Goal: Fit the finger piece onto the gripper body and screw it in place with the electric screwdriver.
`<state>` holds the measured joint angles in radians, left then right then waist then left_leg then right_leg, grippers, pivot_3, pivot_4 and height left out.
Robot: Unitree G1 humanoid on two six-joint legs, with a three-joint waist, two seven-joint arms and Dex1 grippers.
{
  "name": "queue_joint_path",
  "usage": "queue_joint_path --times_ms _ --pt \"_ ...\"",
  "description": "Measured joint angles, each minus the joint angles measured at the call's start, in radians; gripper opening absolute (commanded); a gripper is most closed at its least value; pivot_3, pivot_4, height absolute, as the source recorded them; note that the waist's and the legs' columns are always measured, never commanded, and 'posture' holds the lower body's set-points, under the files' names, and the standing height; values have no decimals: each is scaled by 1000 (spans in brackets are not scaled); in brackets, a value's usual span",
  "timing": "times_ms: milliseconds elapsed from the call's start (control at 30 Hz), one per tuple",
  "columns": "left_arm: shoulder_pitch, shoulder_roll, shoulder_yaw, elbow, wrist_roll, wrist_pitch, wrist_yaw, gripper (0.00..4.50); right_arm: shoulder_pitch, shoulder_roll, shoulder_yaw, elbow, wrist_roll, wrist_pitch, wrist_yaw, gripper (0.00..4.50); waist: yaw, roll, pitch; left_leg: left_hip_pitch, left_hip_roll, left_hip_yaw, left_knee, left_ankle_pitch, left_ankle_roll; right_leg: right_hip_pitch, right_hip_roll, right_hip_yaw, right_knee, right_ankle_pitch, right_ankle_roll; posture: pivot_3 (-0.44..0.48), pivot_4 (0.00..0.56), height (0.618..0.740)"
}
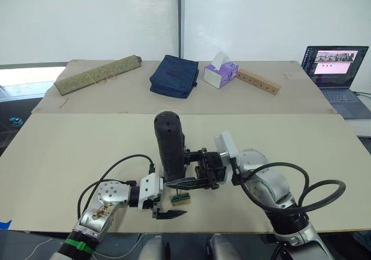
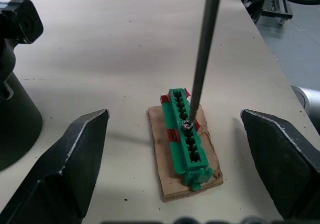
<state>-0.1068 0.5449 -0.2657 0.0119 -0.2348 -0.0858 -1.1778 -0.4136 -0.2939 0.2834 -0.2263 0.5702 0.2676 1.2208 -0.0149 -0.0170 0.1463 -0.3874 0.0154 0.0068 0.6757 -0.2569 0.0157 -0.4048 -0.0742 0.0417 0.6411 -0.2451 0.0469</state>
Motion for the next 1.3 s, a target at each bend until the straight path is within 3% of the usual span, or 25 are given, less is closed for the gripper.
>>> queue_joint_path --times_ms 1300 --pt "3 3 0 -4 0 0 -3 4456 2 -13 11 20 -19 -10 5 1931 -1 0 0 0 0 0 0 0 0 0 0 0 0 0 0 0 150 740"
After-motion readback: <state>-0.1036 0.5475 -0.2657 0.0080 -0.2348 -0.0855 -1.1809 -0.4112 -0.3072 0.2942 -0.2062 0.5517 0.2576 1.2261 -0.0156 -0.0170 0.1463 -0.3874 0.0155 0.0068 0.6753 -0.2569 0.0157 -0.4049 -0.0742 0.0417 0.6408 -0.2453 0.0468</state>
